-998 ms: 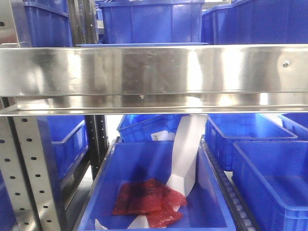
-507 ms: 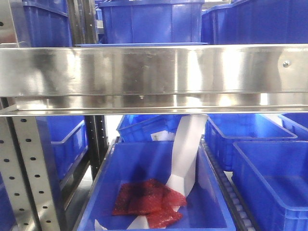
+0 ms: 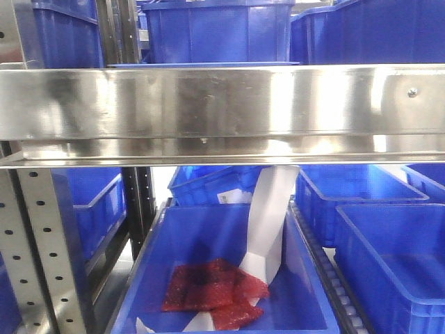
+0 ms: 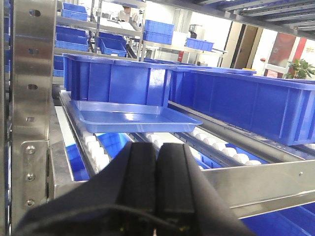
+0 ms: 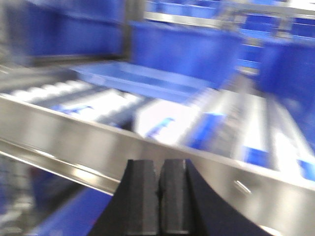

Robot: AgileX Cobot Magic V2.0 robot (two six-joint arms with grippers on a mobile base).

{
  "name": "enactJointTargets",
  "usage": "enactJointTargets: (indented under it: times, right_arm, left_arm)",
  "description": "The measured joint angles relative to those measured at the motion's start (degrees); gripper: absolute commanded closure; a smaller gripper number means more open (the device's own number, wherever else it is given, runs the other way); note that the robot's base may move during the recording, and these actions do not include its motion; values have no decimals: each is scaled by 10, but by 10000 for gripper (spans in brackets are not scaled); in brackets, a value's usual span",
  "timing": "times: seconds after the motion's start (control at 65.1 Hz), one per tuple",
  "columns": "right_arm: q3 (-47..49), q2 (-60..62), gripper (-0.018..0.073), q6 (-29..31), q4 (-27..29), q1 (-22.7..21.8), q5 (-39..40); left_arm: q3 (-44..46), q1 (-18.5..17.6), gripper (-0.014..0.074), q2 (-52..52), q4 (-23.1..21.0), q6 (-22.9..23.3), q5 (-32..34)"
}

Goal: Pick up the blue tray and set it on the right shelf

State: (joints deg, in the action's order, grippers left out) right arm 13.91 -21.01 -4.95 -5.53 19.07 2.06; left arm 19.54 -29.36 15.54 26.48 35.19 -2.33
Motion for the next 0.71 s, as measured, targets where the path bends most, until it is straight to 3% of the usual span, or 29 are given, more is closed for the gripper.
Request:
enactJointTargets:
  times: [0.092,0.23,0.507,0.707]
  right_arm:
    - [-57,29,505,69,52,-63,42]
    - [-112,93,505,74,68,-120,55]
    - [-156,207,505,42,71,-138,-29]
    - [-156,215,505,41,71,-146,-52]
  left_arm:
    - [0,0,645,0,0,0,1]
    - [-1,0,645,0,0,0,1]
    - [-1,0,645,0,0,0,1]
    - [-1,0,645,-1,0,0,5]
